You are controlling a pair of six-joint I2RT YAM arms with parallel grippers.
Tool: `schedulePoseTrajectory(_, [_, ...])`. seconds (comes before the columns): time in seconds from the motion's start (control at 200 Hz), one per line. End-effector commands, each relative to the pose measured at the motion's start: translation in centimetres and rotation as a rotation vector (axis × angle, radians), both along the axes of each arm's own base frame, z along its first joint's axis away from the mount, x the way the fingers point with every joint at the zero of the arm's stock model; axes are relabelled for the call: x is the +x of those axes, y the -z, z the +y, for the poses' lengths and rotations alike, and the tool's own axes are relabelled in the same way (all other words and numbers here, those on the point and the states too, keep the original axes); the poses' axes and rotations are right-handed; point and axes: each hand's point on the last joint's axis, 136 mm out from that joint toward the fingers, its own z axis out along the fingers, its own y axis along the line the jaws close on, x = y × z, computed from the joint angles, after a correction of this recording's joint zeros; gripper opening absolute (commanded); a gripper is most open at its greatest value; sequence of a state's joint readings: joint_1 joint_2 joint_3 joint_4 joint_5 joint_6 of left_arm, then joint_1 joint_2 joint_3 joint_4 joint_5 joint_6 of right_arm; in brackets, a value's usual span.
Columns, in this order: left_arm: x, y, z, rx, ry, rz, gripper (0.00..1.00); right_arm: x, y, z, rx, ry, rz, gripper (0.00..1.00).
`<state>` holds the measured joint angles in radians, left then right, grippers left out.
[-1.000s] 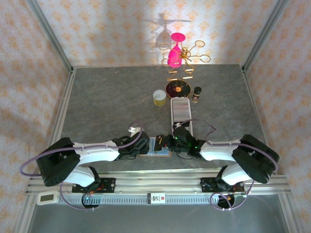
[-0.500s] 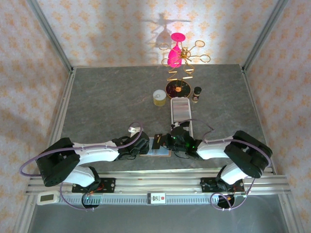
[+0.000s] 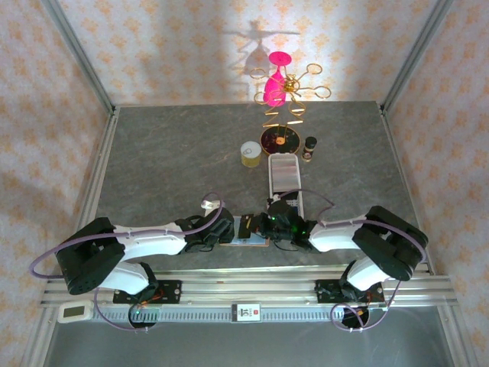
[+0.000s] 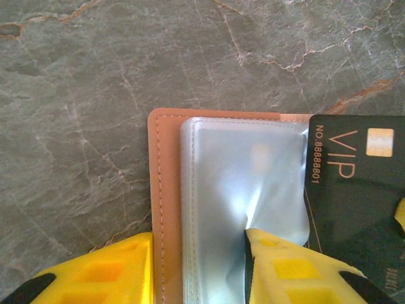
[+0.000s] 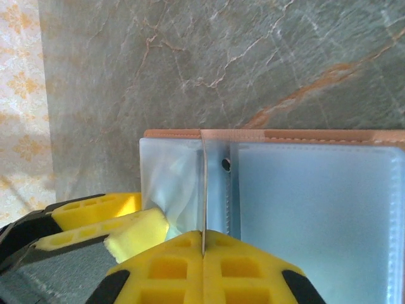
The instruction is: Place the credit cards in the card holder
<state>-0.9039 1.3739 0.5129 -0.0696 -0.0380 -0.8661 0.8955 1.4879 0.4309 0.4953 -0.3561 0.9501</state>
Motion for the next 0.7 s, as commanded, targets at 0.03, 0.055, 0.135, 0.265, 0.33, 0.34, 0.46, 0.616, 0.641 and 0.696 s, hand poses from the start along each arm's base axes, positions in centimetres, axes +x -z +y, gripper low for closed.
schedulePoseTrajectory(0.03, [-2.4, 2.1, 1.3, 0.052, 0.025, 0.088, 0.36, -1.2, 1.2, -0.2, -0.037, -0.038, 0.038, 0.00])
schedulePoseTrajectory(0.055, [-2.4, 2.1, 1.3, 0.050, 0.027, 0.087, 0.36, -1.3, 1.4, 0.0, -0.034, -0.047, 0.048, 0.00])
schedulePoseTrajectory(0.135, [-2.4, 2.2, 1.4, 0.049, 0.024, 0.087, 0.36, -1.7, 1.8, 0.1, -0.037, -0.063, 0.069, 0.00])
schedulePoseTrajectory(0.265, [-2.5, 2.3, 1.5, 0.043, 0.018, 0.087, 0.36, -1.9, 2.2, -0.4, -0.052, -0.041, 0.087, 0.00])
schedulePoseTrajectory(0.33, [-2.5, 2.4, 1.5, 0.038, 0.015, 0.085, 0.36, -2.1, 2.1, -0.5, -0.052, -0.044, 0.094, 0.00])
schedulePoseTrajectory(0.34, [-2.5, 2.4, 1.5, 0.037, 0.016, 0.085, 0.36, -2.1, 2.2, -0.5, -0.054, -0.044, 0.095, 0.00])
schedulePoseTrajectory(0.46, [-2.5, 2.3, 1.3, 0.025, 0.014, 0.086, 0.36, -2.1, 2.3, -0.7, -0.070, -0.040, 0.111, 0.00])
schedulePoseTrajectory(0.616, [-2.5, 2.3, 1.4, 0.025, 0.007, 0.084, 0.36, -2.4, 1.9, -0.7, -0.066, -0.041, 0.123, 0.00])
schedulePoseTrajectory(0.641, [-2.5, 2.4, 1.5, 0.026, 0.004, 0.085, 0.36, -2.4, 1.8, -0.7, -0.064, -0.041, 0.120, 0.00])
schedulePoseTrajectory(0.696, [-2.5, 2.3, 1.4, 0.023, 0.004, 0.083, 0.36, -2.5, 1.5, -0.7, -0.058, -0.043, 0.113, 0.00])
